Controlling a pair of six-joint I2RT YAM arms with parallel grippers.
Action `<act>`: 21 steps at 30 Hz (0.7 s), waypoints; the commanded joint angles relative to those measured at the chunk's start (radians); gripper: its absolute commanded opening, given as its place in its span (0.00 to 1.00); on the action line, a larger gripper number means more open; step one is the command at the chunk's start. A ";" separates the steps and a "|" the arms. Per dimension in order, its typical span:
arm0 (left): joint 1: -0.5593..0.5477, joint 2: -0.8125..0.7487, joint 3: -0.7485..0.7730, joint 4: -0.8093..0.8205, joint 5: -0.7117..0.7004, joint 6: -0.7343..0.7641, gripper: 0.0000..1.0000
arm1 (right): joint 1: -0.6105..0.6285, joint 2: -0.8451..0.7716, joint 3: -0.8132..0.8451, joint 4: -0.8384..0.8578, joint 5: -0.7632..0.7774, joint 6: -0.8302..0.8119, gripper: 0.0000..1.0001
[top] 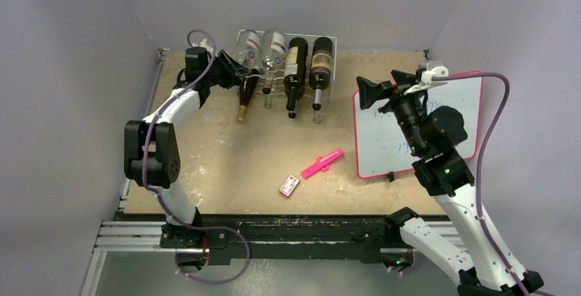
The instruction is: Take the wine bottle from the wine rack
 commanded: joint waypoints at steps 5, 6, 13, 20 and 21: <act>0.007 -0.160 0.023 0.363 0.073 -0.079 0.00 | -0.002 -0.015 -0.003 0.038 -0.001 0.005 1.00; 0.007 -0.166 0.021 0.368 0.070 -0.085 0.00 | -0.003 -0.016 -0.005 0.037 -0.002 0.005 1.00; 0.009 -0.176 0.000 0.383 0.083 -0.137 0.00 | -0.002 -0.013 -0.008 0.043 -0.009 0.011 1.00; 0.013 -0.186 -0.106 0.599 0.126 -0.279 0.00 | -0.002 0.004 -0.013 0.054 -0.039 0.020 1.00; 0.015 -0.190 -0.120 0.628 0.126 -0.295 0.00 | -0.002 0.011 -0.012 0.054 -0.053 0.021 1.00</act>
